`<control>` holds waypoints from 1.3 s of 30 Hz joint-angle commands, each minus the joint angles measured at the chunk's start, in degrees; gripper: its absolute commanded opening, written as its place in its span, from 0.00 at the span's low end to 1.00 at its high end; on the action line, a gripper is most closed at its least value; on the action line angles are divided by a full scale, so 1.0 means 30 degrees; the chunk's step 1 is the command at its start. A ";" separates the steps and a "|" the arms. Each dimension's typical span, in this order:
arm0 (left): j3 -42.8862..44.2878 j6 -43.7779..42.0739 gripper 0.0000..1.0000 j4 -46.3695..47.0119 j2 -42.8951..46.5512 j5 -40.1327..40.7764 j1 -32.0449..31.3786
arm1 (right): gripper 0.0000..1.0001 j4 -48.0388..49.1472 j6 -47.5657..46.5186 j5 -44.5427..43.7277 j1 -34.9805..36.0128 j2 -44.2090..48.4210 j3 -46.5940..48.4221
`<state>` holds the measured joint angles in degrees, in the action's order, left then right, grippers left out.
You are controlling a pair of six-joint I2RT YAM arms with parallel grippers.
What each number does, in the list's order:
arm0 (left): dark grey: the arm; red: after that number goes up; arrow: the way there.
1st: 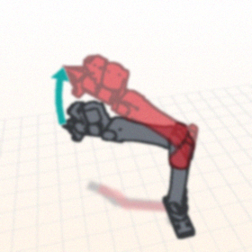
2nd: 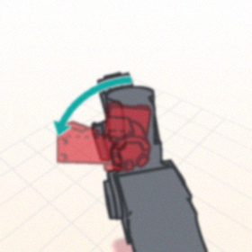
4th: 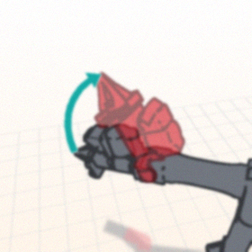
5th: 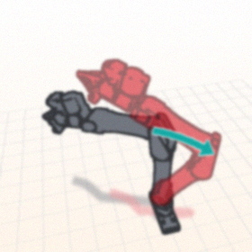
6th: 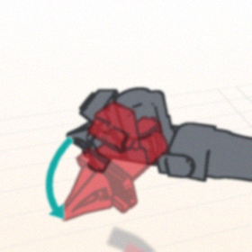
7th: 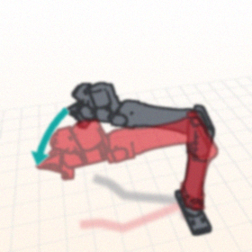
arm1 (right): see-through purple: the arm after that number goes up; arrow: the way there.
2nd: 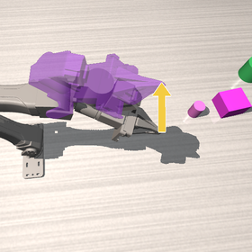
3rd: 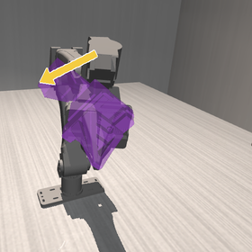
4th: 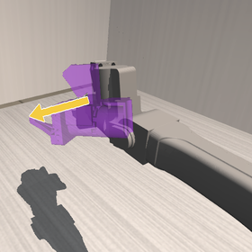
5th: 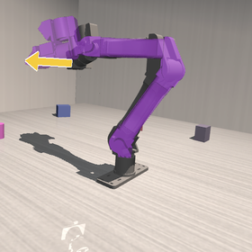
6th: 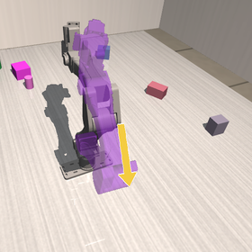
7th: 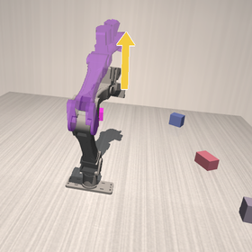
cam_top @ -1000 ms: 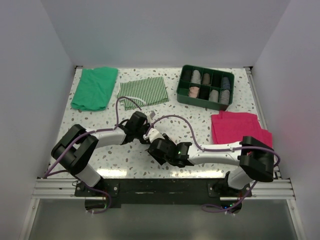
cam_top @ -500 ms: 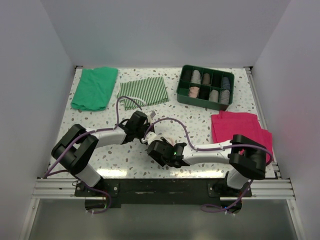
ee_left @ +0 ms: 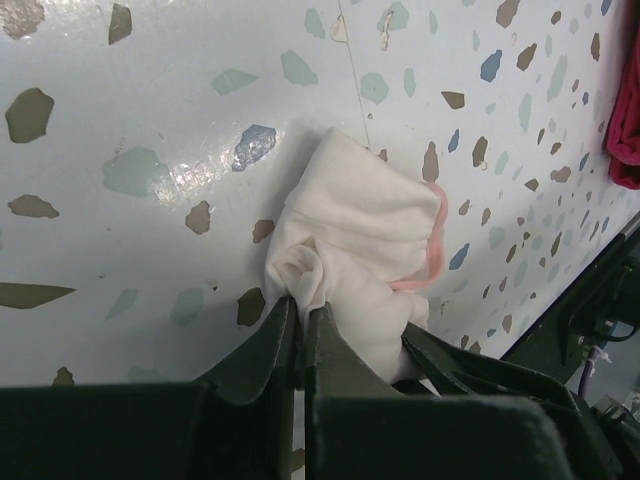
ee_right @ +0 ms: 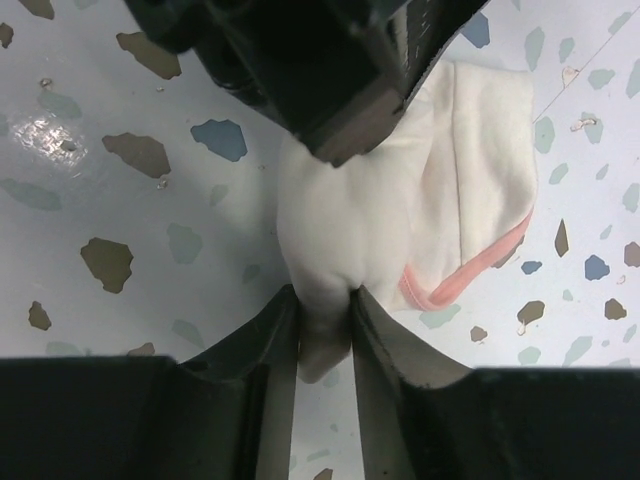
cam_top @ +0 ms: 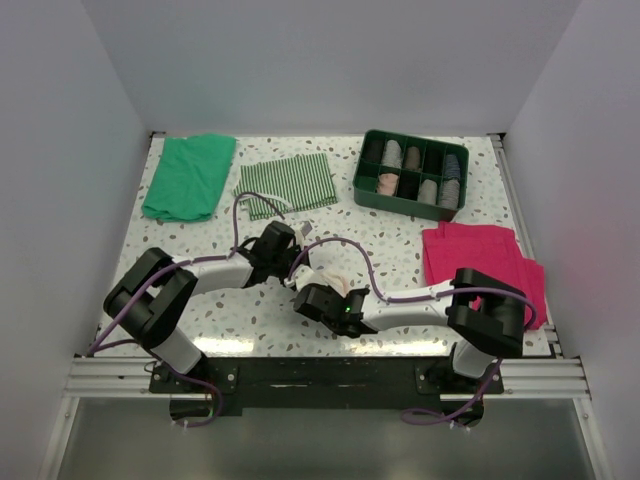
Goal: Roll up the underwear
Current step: Roll the underwear to the center of the board.
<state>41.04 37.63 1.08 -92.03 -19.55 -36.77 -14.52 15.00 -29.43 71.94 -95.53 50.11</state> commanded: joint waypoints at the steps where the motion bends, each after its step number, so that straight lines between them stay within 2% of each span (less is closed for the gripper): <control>1: 0.0443 -0.0852 0.02 -0.0331 -0.0232 -0.0016 0.0187 | 0.19 0.0505 0.0594 0.1078 -0.0016 -0.0473 -0.0472; 6: 0.0121 -0.0707 0.33 -0.0331 0.0499 0.0364 0.0801 | 0.04 0.1090 0.0857 0.2657 -0.0395 0.0609 -0.0559; 12: -0.0377 -0.0589 0.51 -0.1326 0.2080 0.0921 0.1943 | 0.02 0.3315 0.1736 0.6523 -0.2240 0.2514 -0.1788; 22: -0.1461 -0.0501 0.58 -0.1358 0.5303 0.1625 0.2971 | 0.03 0.6859 0.3844 1.2645 -0.5169 0.3834 -0.4130; 34: -0.3043 -0.1116 0.59 0.2508 0.5774 -0.1831 0.3000 | 0.04 1.2188 0.7004 1.9527 -0.8598 0.2929 -0.6385; 39: -0.3482 -0.1263 0.60 0.3535 0.5540 -0.2740 0.3000 | 0.04 1.4916 0.8151 2.0971 -0.9653 0.1843 -0.7092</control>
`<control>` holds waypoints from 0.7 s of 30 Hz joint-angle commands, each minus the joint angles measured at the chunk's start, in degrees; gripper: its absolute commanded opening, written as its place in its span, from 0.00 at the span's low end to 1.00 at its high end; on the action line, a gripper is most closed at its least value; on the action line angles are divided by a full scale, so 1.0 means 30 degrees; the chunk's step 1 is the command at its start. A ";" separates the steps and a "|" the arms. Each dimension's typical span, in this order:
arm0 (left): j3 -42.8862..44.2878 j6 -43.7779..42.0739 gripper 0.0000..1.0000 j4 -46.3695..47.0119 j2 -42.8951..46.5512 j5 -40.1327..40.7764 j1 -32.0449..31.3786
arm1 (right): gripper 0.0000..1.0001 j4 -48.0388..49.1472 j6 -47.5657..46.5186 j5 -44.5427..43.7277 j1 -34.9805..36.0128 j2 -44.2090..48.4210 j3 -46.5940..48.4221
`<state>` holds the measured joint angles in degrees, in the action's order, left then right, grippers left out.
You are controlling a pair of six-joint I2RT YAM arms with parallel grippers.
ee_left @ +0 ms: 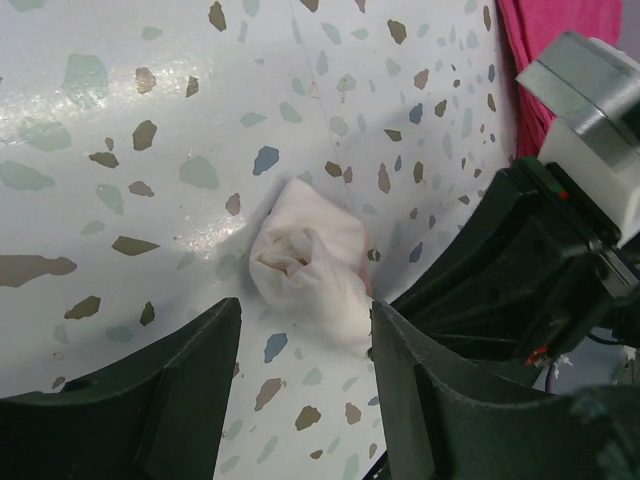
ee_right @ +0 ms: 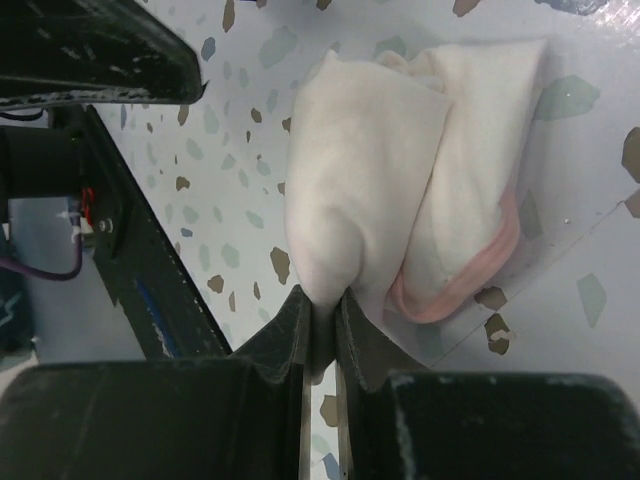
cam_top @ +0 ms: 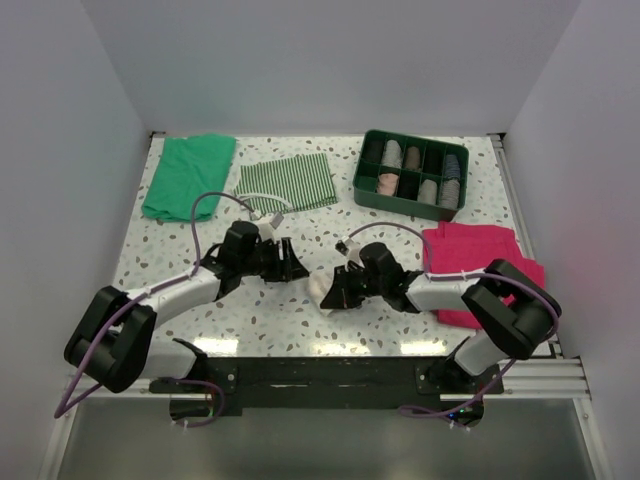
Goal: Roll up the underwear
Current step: Roll the underwear to the center of the board.
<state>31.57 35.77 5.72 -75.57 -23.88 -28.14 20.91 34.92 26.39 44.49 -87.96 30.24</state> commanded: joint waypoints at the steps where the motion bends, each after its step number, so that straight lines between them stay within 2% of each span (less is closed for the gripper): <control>1: -0.0416 -0.0702 0.60 0.2136 0.0053 -0.1356 0.0122 | 0.04 0.3631 0.1864 0.2568 -0.0678 -0.0911 -0.0760; 8: -0.0827 -0.0878 0.60 0.2957 -0.0532 -0.1737 0.0122 | 0.04 0.8523 0.4646 0.3918 -0.1938 -0.2934 -0.1934; 14: -0.0856 -0.1200 0.60 0.3513 -0.1262 -0.1738 0.0122 | 0.04 0.7770 0.4767 0.3537 -0.2261 -0.3227 -0.2053; 21: -0.0827 -0.1317 0.61 0.4890 -0.2582 -0.2089 0.0122 | 0.04 0.8647 0.5471 0.3537 -0.2291 -0.4106 -0.2550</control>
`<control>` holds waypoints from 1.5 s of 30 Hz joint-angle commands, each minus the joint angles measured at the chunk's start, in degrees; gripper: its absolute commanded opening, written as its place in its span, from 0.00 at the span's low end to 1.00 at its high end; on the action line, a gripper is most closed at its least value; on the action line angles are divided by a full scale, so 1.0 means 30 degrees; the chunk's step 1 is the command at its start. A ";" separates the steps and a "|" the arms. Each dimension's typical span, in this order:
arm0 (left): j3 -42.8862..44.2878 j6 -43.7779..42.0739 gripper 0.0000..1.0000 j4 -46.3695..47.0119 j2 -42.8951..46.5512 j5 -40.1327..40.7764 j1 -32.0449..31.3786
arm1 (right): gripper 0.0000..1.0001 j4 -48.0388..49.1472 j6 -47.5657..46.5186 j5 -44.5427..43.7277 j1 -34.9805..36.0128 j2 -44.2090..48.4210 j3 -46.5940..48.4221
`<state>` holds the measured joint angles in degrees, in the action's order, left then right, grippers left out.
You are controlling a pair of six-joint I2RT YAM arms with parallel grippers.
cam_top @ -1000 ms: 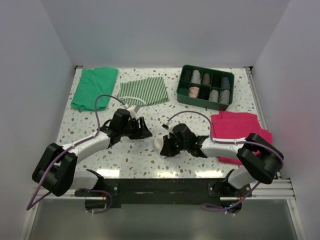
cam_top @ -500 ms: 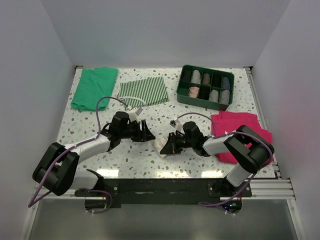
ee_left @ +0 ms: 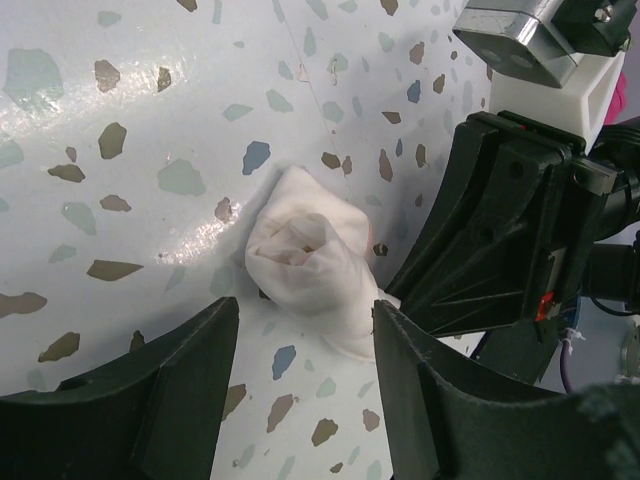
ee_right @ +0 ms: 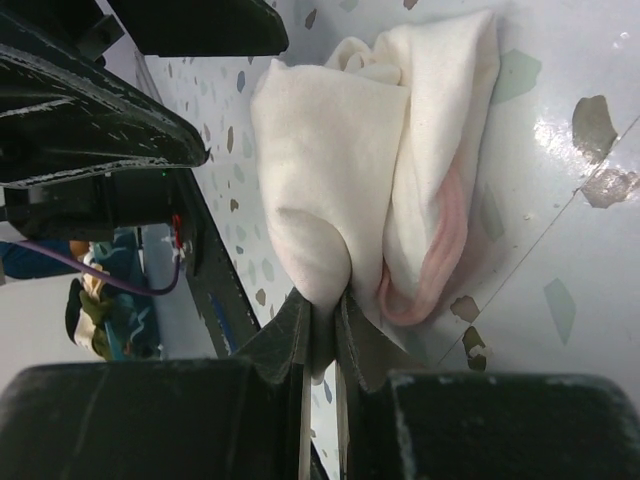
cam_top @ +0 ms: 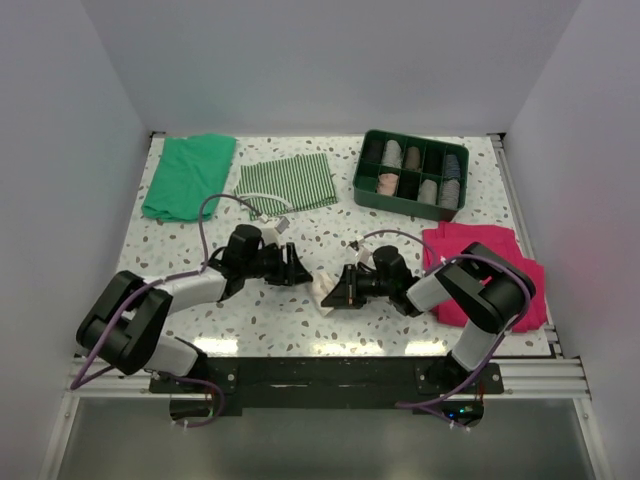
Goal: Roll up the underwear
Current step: Roll the underwear to the center of the board.
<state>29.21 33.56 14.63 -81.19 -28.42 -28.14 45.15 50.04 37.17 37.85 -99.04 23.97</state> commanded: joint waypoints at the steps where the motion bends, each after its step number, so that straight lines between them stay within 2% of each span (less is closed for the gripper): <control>1: -0.0040 -0.0582 0.61 0.2093 -0.0885 -0.0661 0.0122 | 0.04 0.0509 0.0400 -0.0084 -0.0105 -0.0442 -0.0517; 10: 0.0077 -0.0142 0.61 0.4876 -0.3697 -0.1891 0.0122 | 0.04 0.0800 0.0370 -0.0026 -0.0105 -0.0852 -0.0547; 13: 0.0135 0.0150 0.59 0.5726 -0.4282 -0.2214 0.0122 | 0.04 0.0889 0.0341 -0.0055 -0.0105 -0.0999 -0.0577; 16: 0.0341 0.0385 0.49 0.6021 -0.4723 -0.2478 0.0093 | 0.04 0.0714 0.0167 -0.0201 -0.0105 -0.0970 -0.0547; 19: 0.0224 0.0268 0.30 0.5670 -0.4724 -0.2185 0.0035 | 0.06 -0.0396 -0.0533 -0.0494 -0.0105 -0.0299 -0.0402; 20: 0.0079 0.0268 0.19 0.5669 -0.4667 -0.2156 0.0035 | 0.07 -0.1415 -0.0799 -0.0727 -0.0105 -0.0064 -0.0285; 23: -0.0215 0.0531 0.01 0.5873 -0.4491 -0.1981 0.0006 | 0.21 -0.3668 -0.1765 -0.1515 -0.0105 0.1253 0.0037; 24: -0.0245 0.0706 0.00 0.5874 -0.4403 -0.1922 0.0005 | 0.31 -0.4580 -0.2116 -0.1897 -0.0105 0.1779 0.0358; 27: -0.0216 0.0707 0.00 0.5086 -0.3643 -0.1309 -0.0053 | 0.39 -0.9031 -0.3756 -0.4203 -0.0076 0.4326 0.1235; 29: 0.0046 0.0591 0.00 0.3857 -0.2969 -0.0695 -0.0083 | 0.49 -1.2419 -0.5045 -0.5556 0.0099 0.6457 0.1764; 32: 0.0544 0.0531 0.00 0.2011 -0.2149 0.0183 -0.0170 | 0.55 -1.5766 -0.6511 -0.8223 0.0684 0.8748 0.2732; 34: 0.0721 0.0502 0.00 0.0988 -0.1681 0.0567 -0.0316 | 0.57 -1.6743 -0.7300 -0.9542 0.1471 0.9370 0.3463; 38: 0.1628 0.0297 0.00 -0.0774 -0.1648 0.1796 -0.0785 | 0.58 -1.9437 -0.8213 -1.2911 0.4196 0.8848 0.5542; 43: 0.1572 0.0765 0.00 -0.1214 -0.1911 0.2471 -0.1137 | 0.58 -1.9734 -0.8185 -1.6481 0.6950 0.6509 0.7477; 45: 0.1542 0.0970 0.00 -0.1361 -0.1970 0.2531 -0.1137 | 0.58 -1.9736 -0.8184 -1.7074 0.7451 0.5889 0.8033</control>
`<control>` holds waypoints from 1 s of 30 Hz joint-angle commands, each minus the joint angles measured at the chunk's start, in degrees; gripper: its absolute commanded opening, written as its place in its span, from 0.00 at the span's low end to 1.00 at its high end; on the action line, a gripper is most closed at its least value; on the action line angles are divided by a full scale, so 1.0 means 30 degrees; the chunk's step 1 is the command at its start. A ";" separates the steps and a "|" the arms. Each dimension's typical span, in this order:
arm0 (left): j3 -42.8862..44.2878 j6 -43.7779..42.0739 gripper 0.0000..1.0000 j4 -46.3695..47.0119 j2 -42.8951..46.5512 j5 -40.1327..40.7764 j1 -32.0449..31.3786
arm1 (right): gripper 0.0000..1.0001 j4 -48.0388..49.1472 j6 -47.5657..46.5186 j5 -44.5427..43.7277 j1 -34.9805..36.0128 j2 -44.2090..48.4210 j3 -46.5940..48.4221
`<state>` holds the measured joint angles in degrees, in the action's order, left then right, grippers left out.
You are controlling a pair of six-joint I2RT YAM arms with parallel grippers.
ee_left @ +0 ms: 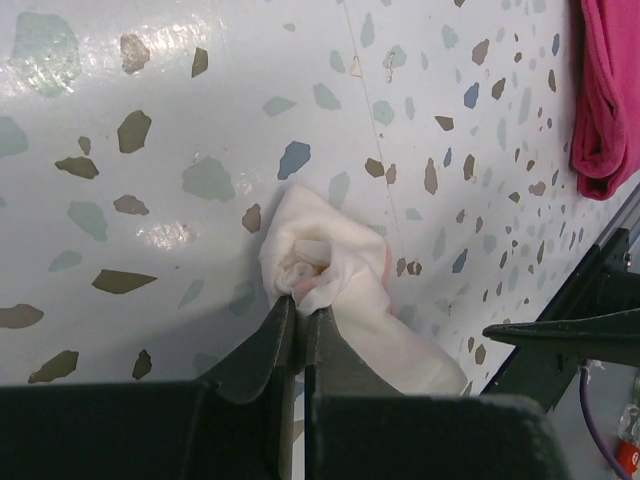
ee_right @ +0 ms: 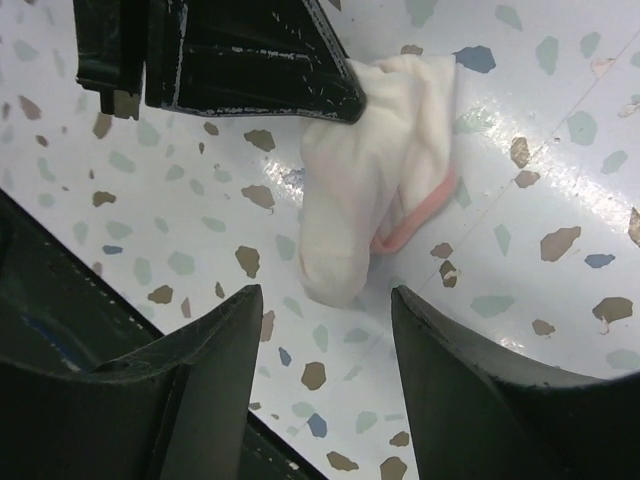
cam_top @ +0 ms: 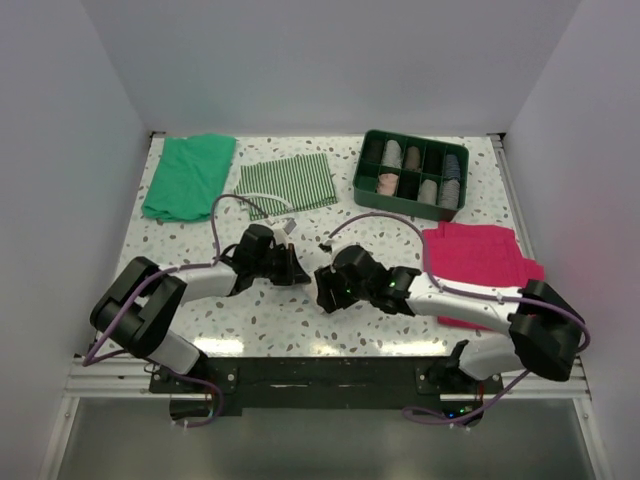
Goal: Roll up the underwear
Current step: Roll the underwear to the center of the board.
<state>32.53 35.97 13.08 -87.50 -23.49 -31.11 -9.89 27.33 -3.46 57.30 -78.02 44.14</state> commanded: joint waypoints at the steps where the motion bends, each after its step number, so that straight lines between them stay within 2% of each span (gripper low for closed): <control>1: 0.0435 0.0199 0.00 -0.0961 0.0077 0.0914 -0.0175 | 0.58 -0.1304 -0.0731 -0.3765 0.1375 -0.1587 0.1428; 7: 0.0464 0.0316 0.00 -0.1196 0.0047 0.1236 -0.0205 | 0.58 -0.1683 -0.0908 -0.5699 0.2668 -0.3434 0.2776; 12: 0.0523 0.0346 0.00 -0.1342 0.0193 0.1237 -0.0205 | 0.59 -0.1801 -0.0761 -0.7192 0.3428 -0.3438 0.3275; 18: 0.0581 0.0345 0.00 -0.1401 0.0252 0.1237 -0.0205 | 0.60 -0.2122 -0.1229 -0.7692 0.4220 -0.4457 0.4503; 23: 0.0727 0.0287 0.00 -0.1459 0.0164 0.1237 -0.0205 | 0.59 -0.1274 -0.0996 -0.7401 0.4367 -0.5048 0.4301; 27: 0.0786 0.0287 0.00 -0.1489 0.0135 0.1237 -0.0205 | 0.56 -0.1536 -0.1054 -0.8043 0.4367 -0.5633 0.4476; 30: 0.0903 0.0229 0.00 -0.1606 0.0164 0.1207 -0.0205 | 0.50 -0.1684 -0.1054 -0.8395 0.4368 -0.5985 0.4447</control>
<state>33.45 36.97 9.85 -87.50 -21.19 -31.55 -15.33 24.34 -24.99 70.17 -95.02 56.18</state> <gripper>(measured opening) 0.055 0.537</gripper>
